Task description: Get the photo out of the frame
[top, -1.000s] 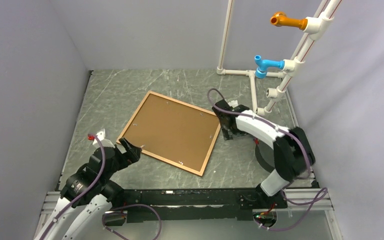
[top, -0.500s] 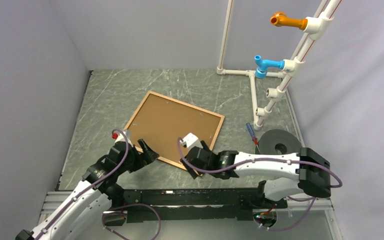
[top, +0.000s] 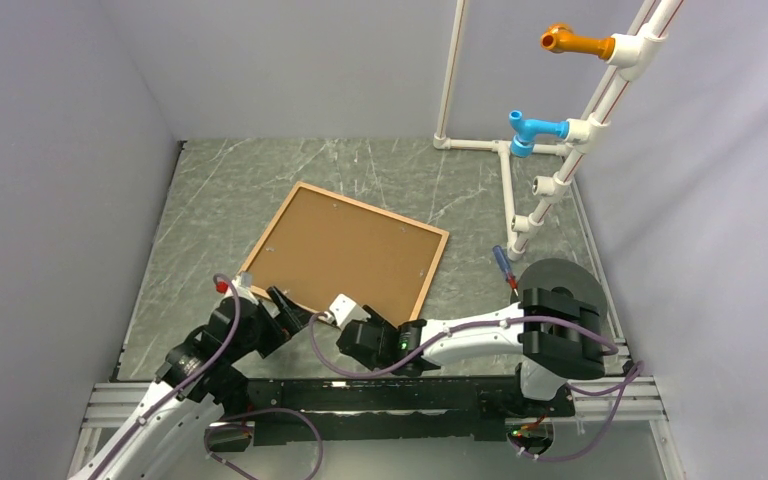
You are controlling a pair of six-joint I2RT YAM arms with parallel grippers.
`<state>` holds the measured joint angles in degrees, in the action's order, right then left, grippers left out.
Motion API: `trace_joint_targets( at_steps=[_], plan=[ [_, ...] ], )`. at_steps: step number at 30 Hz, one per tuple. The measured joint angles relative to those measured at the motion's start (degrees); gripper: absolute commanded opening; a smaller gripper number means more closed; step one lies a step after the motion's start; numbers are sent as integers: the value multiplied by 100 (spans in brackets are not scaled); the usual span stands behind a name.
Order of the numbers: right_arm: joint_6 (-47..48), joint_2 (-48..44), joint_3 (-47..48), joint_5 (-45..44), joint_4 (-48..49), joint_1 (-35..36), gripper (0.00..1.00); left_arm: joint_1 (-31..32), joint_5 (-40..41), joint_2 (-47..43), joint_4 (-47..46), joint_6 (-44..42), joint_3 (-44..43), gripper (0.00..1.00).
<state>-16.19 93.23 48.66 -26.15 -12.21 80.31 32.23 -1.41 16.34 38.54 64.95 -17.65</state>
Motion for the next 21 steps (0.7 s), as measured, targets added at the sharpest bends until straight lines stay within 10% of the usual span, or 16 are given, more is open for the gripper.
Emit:
trace_joint_targets(
  at_steps=[9,21],
  plan=[
    [90,-42,-306,205,529,-164,51,0,37,131,-9,212,61,99],
    [68,-273,-577,675,1058,-509,1,0,24,984,125,599,-219,100]
  ],
)
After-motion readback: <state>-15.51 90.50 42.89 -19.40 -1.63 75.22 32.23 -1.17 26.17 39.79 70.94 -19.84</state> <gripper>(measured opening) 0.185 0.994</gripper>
